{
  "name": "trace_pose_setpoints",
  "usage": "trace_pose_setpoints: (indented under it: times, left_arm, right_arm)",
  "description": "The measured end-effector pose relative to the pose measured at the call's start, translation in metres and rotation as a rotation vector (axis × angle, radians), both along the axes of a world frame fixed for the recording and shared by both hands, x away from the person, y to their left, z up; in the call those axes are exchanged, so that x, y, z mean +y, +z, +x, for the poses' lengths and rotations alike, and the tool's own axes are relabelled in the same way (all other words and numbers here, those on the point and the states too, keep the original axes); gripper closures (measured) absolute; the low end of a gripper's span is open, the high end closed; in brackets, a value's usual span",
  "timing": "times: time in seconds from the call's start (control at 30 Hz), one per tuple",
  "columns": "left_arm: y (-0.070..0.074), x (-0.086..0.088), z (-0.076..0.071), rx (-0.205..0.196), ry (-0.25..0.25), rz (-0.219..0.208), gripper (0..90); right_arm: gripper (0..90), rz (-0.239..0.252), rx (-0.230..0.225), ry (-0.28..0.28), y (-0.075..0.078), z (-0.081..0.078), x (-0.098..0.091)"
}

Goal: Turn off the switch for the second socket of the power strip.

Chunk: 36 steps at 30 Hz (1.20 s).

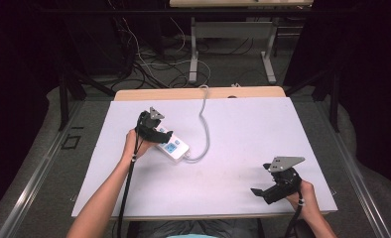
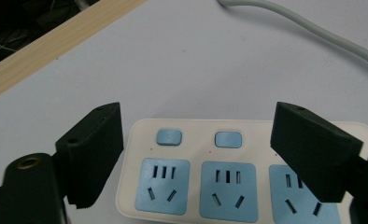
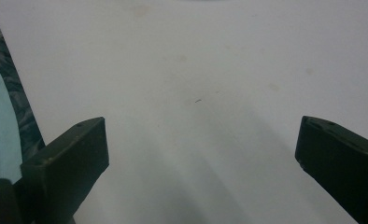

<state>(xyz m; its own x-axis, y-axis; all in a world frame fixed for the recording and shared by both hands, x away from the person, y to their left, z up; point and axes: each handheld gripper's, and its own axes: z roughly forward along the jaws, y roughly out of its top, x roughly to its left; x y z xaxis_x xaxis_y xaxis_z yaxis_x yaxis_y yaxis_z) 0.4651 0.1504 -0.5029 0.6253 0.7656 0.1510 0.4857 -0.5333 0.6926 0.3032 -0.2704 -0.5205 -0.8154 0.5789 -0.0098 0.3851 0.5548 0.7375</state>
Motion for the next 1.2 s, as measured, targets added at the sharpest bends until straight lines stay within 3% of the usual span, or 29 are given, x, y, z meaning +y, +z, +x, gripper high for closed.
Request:
trace_pose_setpoints:
  times: [0.23,0.63,0.93,1.2]
  left_arm:
    - [-0.0015,-0.0045,0.0016,0.004,-0.019,0.001,44.9]
    - [-0.0036,-0.0054,0.0036,-0.009,-0.021,-0.031,65.8]
    - [-0.0029,-0.0042,0.0048,-0.018,-0.030,-0.063,89.4]
    - [-0.0041,-0.0041,0.0064,-0.008,-0.039,-0.068,89.9]
  right_arm:
    - [2.2,-0.002,0.002,0.003,0.0003,0.0001,-0.0002]
    - [2.2,0.001,0.000,0.000,-0.0001,0.0000,0.0000]
    - [2.2,-0.001,-0.002,-0.003,0.0000,0.0000,-0.0002]
    - [2.2,-0.003,-0.003,-0.003,0.0002,0.0000,-0.0002]
